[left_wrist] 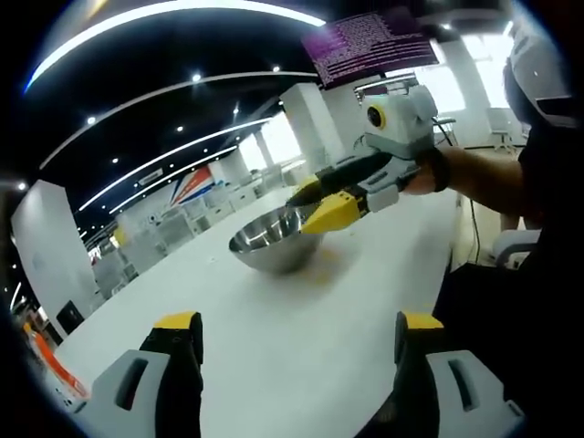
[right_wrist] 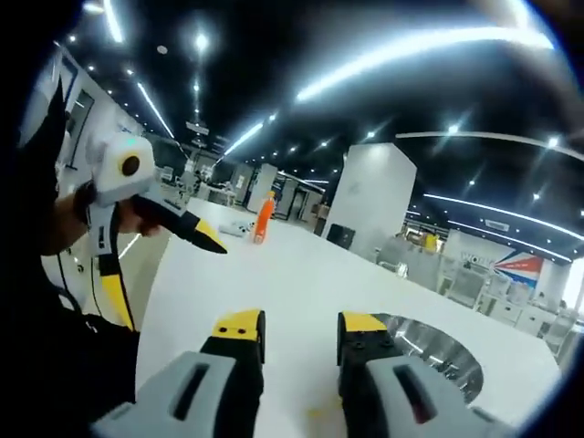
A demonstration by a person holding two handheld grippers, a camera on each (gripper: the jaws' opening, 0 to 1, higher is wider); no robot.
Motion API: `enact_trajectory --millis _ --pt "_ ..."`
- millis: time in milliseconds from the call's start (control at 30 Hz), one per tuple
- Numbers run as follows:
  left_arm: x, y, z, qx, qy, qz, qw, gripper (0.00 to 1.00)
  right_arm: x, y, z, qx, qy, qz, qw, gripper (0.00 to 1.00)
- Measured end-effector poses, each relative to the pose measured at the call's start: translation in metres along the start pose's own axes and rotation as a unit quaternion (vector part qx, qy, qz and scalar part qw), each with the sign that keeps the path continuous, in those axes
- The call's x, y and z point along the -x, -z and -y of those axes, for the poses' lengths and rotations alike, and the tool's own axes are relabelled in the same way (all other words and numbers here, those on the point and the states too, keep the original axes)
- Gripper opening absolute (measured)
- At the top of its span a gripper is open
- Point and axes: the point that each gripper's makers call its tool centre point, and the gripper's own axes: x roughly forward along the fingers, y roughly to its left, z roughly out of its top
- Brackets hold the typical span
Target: Pick up the QQ candy scattered on the table and place it into the stainless steel bowl on the table
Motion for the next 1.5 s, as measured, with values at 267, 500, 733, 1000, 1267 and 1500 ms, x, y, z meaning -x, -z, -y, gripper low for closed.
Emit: enact_trajectory --millis 267,500,733,1000,1267,1500 --pt "0.000 0.001 0.000 -0.002 -0.001 -0.002 1.0000 0.87 -0.006 0.031 -0.010 -0.024 -0.016 -0.023 0.9993 0.30" --pt "0.000 0.004 0.001 -0.001 -0.001 -0.005 1.0000 0.87 -0.011 0.075 -0.009 -0.051 -0.012 -0.062 0.9967 0.30" --pt "0.000 0.005 0.000 -0.001 -0.001 -0.006 1.0000 0.86 -0.013 0.102 0.001 -0.069 0.003 -0.084 0.9941 0.29" --pt "-0.001 0.007 0.001 0.000 0.002 -0.009 1.0000 0.86 -0.014 0.121 0.014 -0.069 0.030 -0.104 0.9918 0.27" --pt "-0.002 0.007 0.002 0.002 0.002 -0.007 1.0000 0.86 -0.016 0.127 0.011 -0.062 0.034 -0.120 0.9903 0.25" --pt "-0.002 0.010 0.002 0.003 0.001 -0.010 0.9999 0.86 -0.016 0.128 0.010 -0.064 0.036 -0.121 0.9899 0.24"
